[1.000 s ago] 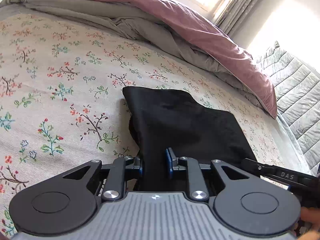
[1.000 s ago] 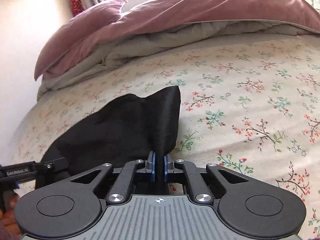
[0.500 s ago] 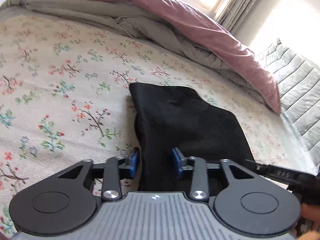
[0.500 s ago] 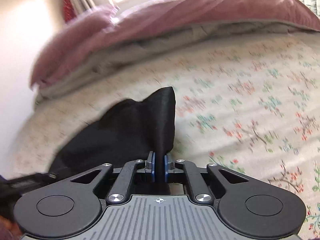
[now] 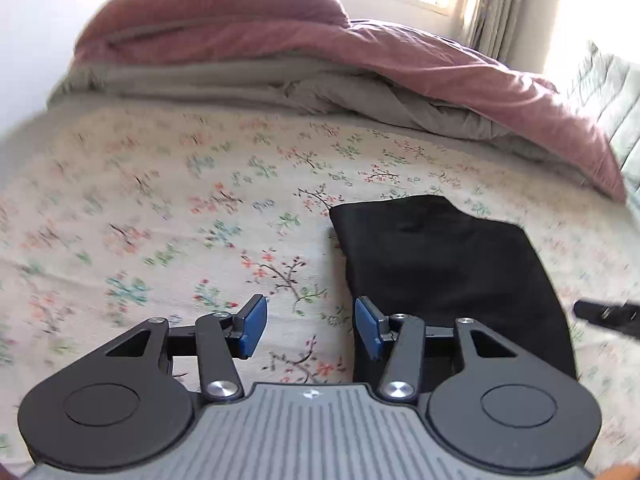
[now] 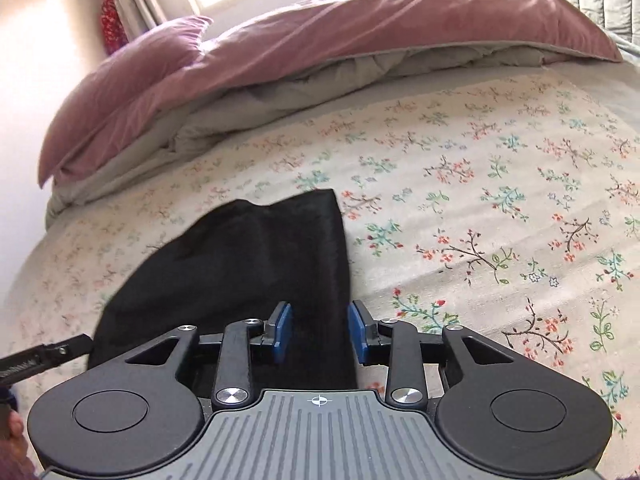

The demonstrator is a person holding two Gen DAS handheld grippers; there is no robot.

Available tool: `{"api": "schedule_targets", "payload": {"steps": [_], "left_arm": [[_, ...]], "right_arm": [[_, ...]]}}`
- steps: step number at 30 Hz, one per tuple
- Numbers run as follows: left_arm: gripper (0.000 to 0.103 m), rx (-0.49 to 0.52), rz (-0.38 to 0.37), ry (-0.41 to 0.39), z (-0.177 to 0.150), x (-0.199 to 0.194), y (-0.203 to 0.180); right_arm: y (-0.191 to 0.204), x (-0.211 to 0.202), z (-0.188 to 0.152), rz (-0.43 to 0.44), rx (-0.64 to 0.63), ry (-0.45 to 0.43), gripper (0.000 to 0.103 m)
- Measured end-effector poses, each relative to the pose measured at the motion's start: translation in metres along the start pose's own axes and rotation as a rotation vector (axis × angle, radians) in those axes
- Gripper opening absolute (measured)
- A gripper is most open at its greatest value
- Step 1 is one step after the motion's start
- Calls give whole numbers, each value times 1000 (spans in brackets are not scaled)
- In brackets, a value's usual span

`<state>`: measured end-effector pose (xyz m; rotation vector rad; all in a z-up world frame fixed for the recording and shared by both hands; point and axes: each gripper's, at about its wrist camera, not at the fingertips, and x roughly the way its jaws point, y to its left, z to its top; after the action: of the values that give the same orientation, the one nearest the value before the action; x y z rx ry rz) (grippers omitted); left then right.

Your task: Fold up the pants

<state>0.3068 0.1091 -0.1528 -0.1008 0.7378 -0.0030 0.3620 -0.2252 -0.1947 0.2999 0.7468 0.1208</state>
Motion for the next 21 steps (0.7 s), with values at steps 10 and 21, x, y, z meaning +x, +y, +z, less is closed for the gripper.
{"api": "schedule_targets", "payload": {"steps": [10, 21], "left_arm": [[77, 14, 30, -15, -23, -50, -18], [87, 26, 15, -102, -91, -140, -21]], "right_arm": [[31, -64, -26, 29, -162, -88, 36], [60, -151, -106, -33, -321, -208, 50]]}}
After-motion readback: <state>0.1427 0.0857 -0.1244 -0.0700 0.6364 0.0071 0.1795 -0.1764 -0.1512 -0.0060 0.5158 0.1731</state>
